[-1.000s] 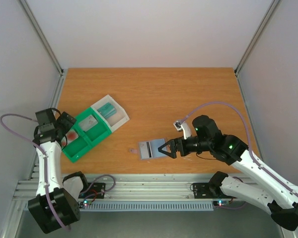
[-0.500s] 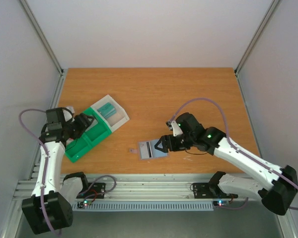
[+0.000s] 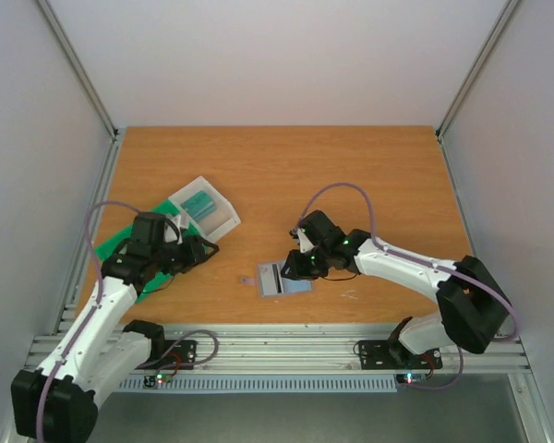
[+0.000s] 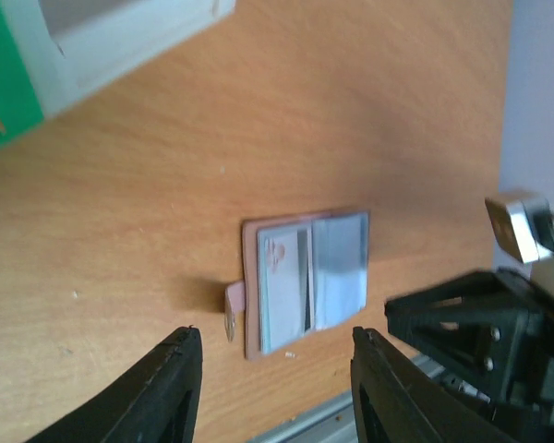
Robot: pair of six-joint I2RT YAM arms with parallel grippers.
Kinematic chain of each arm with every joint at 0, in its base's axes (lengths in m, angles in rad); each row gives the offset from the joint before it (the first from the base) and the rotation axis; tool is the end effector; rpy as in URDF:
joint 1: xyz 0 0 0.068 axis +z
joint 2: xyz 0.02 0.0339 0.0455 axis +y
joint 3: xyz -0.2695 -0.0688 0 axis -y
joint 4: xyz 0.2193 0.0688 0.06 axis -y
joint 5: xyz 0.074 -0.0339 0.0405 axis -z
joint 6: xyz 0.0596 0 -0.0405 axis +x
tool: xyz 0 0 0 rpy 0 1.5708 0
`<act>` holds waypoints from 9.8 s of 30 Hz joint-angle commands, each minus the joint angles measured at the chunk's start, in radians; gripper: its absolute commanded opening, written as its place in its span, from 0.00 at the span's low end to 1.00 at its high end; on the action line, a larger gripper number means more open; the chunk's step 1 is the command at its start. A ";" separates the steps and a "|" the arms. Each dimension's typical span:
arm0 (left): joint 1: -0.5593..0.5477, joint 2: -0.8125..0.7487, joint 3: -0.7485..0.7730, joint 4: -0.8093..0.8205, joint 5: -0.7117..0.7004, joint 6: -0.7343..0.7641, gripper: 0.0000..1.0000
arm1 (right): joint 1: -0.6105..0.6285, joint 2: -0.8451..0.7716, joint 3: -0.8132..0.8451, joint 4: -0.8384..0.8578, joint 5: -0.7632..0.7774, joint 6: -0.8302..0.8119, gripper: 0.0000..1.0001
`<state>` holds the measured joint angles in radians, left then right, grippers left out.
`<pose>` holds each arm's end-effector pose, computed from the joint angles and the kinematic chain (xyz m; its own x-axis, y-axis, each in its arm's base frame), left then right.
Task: Take the credit cards out of the card holder
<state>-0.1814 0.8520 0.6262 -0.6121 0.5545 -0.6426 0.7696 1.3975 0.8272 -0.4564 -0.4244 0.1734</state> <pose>0.1449 -0.0585 0.2330 -0.8848 -0.3557 -0.3011 -0.0379 0.6989 -0.7142 0.1675 0.1964 0.2013 -0.7411 -0.4991 -0.4491 -0.6694 0.6013 0.4363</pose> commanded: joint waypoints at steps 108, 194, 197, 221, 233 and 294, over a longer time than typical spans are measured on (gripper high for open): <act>-0.437 0.730 -0.204 0.722 -0.141 -0.263 0.05 | -0.057 0.152 -0.201 0.346 -0.009 0.109 0.01; -0.800 0.263 -0.089 0.691 -0.411 0.299 0.20 | -0.193 -0.158 -0.013 -0.153 -0.115 0.569 0.01; -0.820 0.257 -0.110 0.738 -0.406 0.349 0.23 | -0.193 -0.147 0.050 -0.235 -0.091 0.577 0.01; -0.837 0.393 -0.041 0.748 -0.421 0.432 0.40 | -0.193 -0.155 0.089 -0.262 -0.095 0.633 0.01; -0.837 0.434 -0.025 0.761 -0.451 0.442 0.34 | -0.193 -0.167 0.058 -0.215 -0.128 0.661 0.01; -0.336 -0.232 0.014 -0.077 -0.598 0.023 0.01 | -0.240 -0.480 0.052 -0.198 -0.125 0.217 0.98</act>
<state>-0.5838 0.6689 0.5808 -0.5556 -0.0628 -0.5777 0.5354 0.9394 0.8394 -0.6094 -0.5850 0.4351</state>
